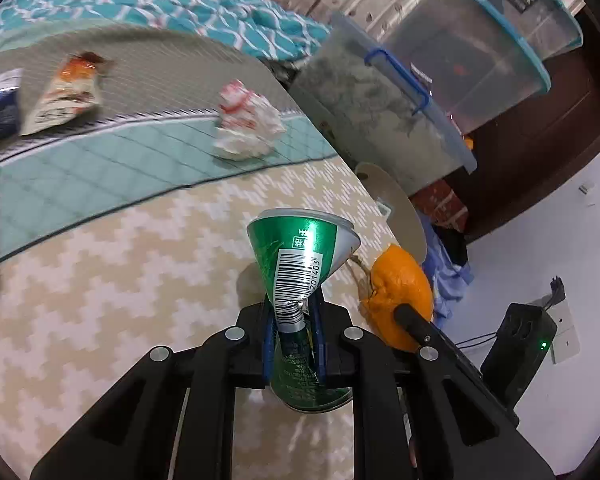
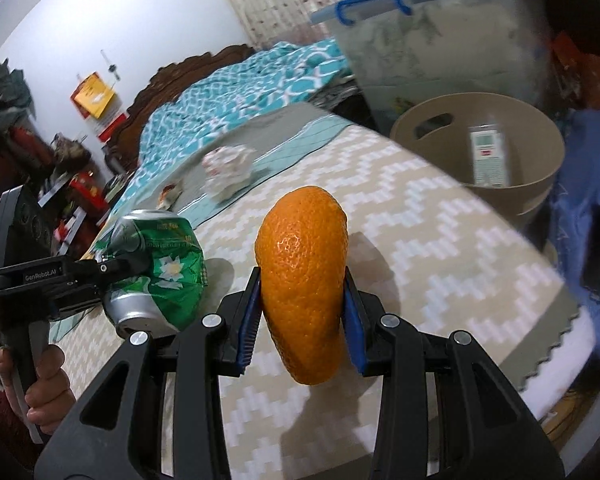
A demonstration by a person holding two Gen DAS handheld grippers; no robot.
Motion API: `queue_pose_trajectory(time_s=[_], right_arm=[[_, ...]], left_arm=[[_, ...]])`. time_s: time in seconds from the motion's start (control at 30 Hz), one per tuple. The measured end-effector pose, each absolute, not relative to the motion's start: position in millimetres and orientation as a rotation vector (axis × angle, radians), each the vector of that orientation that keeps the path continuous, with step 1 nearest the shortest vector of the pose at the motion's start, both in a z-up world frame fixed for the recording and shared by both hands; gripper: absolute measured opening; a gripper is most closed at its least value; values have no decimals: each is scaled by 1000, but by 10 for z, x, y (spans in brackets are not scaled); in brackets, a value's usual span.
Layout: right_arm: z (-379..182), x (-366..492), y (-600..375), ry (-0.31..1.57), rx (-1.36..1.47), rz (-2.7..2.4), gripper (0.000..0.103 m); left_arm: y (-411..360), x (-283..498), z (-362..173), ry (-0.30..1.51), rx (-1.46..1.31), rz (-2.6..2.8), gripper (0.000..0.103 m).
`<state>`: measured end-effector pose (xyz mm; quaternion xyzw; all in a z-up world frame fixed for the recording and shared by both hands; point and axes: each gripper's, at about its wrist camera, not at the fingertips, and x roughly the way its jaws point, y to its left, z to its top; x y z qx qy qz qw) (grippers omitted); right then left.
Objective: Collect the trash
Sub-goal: 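Carry the can and orange to the beige bin and open both tools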
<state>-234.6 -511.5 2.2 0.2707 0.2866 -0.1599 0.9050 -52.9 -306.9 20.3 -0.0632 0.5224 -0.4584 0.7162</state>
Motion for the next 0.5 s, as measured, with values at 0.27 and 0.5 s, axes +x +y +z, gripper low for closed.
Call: queue_pose_trajectory(time_s=[0.27, 0.5], right_arm=[[95, -2494, -5830, 561, 613, -417, 39], [172, -2467, -6568, 560, 636, -486, 39]], left_arm=[[-4021, -511, 208, 1174, -64, -1099, 13], [-5165, -512, 357, 1128, 54, -1190, 13]])
